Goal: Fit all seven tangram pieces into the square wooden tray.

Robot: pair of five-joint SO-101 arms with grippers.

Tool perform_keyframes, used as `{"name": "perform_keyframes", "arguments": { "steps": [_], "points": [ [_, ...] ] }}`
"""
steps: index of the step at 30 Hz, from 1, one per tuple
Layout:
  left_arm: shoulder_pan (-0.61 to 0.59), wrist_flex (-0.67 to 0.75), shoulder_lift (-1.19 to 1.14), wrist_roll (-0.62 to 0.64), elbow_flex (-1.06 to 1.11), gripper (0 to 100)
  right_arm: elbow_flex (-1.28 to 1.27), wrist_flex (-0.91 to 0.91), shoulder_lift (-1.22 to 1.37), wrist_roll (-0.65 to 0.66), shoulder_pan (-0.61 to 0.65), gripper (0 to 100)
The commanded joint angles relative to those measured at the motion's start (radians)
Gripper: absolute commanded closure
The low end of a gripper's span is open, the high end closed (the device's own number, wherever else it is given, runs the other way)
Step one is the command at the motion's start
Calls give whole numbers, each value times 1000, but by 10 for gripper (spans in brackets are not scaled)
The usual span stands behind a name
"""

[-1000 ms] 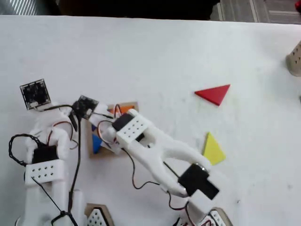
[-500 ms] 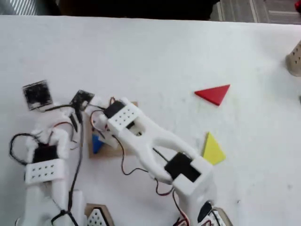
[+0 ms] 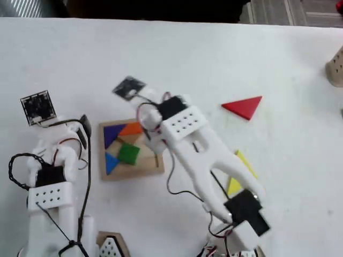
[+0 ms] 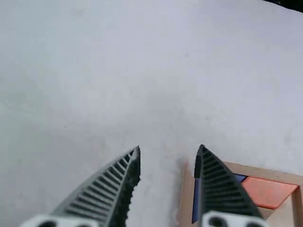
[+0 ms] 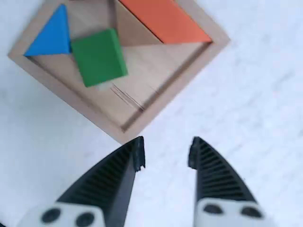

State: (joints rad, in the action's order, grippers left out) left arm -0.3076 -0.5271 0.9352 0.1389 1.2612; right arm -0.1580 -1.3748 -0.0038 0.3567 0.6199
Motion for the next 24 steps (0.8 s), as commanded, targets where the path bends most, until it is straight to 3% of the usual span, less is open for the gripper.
{"name": "perform_keyframes", "arguments": {
  "steps": [1,5,9,12,17,21,24],
  "points": [
    [13,20,24,2,-14,793,-112,41,-148,-55,-145,986],
    [27,14,24,2,-15,823,-196,44,-232,-130,-285,981],
    [104,11,25,-2,-18,970,-322,82,-308,-169,-398,981],
    [176,-25,31,5,-26,972,-479,203,-360,-166,-456,981],
    [430,-60,25,114,-51,977,-698,469,-407,-121,-479,981],
    [656,-9,4,123,-6,977,-703,470,-414,-130,-470,981],
    [734,75,-71,123,35,977,-703,473,-414,-126,-472,981]
  ]
}}
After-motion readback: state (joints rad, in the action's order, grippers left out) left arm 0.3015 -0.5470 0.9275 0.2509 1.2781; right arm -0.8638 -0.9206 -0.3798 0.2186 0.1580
